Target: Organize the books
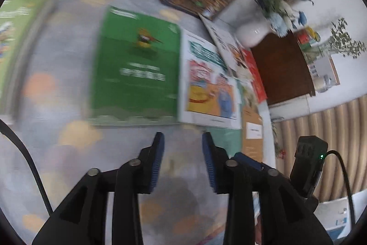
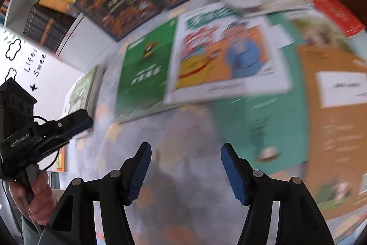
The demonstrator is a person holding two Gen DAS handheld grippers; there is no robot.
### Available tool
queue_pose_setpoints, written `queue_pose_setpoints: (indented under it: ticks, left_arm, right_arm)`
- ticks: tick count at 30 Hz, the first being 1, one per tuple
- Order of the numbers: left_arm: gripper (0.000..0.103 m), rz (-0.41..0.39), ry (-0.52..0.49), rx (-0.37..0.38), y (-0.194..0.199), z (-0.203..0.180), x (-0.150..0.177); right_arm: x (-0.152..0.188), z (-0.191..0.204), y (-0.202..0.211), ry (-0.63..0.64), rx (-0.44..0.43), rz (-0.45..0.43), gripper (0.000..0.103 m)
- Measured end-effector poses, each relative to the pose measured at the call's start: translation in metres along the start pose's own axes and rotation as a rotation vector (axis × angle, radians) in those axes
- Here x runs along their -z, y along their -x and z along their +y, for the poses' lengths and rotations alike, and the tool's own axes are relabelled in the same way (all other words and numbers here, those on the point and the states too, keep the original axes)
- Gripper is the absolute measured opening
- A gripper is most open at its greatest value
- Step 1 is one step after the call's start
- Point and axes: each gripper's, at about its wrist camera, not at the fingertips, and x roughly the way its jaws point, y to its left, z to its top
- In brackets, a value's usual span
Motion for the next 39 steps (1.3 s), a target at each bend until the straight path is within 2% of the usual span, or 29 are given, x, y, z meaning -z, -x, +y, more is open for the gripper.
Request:
queue_pose_setpoints:
  ticks: [1,3,5,9,12,13,15,17,19,21,24,26,28,32,37,39]
  left_arm:
    - [0.048,0.022,0.0,0.005,-0.008,-0.003,-0.002]
    - [0.048,0.035,0.007,-0.003,-0.028,-0.012,-0.009]
    - [0.048,0.023,0.006,-0.034,-0.038,-0.018,-0.015]
    - [0.048,-0.021,-0.001,-0.118,-0.055,-0.026,-0.035]
    - [0.048,-0.04,0.028,-0.143,-0.066,-0.021,-0.044]
    - [0.048,-0.047,0.041,-0.155,-0.07,-0.019,-0.047]
    - [0.048,-0.063,0.055,-0.192,-0.077,-0.016,-0.049]
    - [0.048,-0.071,0.058,-0.222,-0.082,-0.014,-0.05]
    - [0.048,-0.054,0.063,-0.229,-0.091,-0.011,-0.05]
    - [0.048,-0.072,0.045,-0.227,-0.091,-0.013,-0.049]
    - [0.05,-0.031,0.038,-0.152,-0.095,-0.015,-0.046]
    - [0.049,-0.041,0.021,-0.18,-0.092,-0.018,-0.038]
    - [0.049,-0.041,-0.005,-0.213,-0.086,-0.018,-0.028]
    - [0.049,-0.029,0.008,-0.204,-0.063,-0.007,0.008]
    - [0.049,-0.041,0.087,-0.237,-0.023,0.022,0.083]
    - [0.049,-0.058,0.138,-0.255,-0.005,0.036,0.11]
  right_arm:
    - [-0.005,-0.009,0.005,-0.004,0.002,-0.01,0.062]
    - [-0.015,-0.023,0.009,-0.012,0.018,-0.023,0.066]
    - [-0.025,-0.038,0.012,-0.023,0.031,-0.034,0.07]
    - [-0.05,-0.065,0.013,-0.023,0.072,-0.044,0.07]
    - [-0.066,-0.073,0.007,-0.009,0.092,-0.052,0.07]
    - [-0.072,-0.073,0.003,0.008,0.114,-0.052,0.068]
    - [-0.083,-0.071,-0.009,0.047,0.167,-0.03,0.045]
    - [-0.09,-0.071,-0.019,0.062,0.19,-0.023,0.034]
    - [-0.097,-0.071,-0.026,0.061,0.201,-0.026,0.034]
    - [-0.101,-0.068,-0.033,0.07,0.217,-0.022,0.034]
    - [-0.103,-0.051,-0.043,0.132,0.179,0.019,0.037]
    - [-0.097,-0.037,-0.049,0.195,0.224,0.028,0.038]
    - [-0.086,-0.029,-0.05,0.232,0.231,0.037,0.038]
    - [-0.059,-0.021,-0.046,0.244,0.173,0.083,0.038]
    - [0.0,0.009,-0.053,0.333,0.101,0.176,0.038]
    - [0.021,0.023,-0.059,0.375,0.076,0.2,0.041]
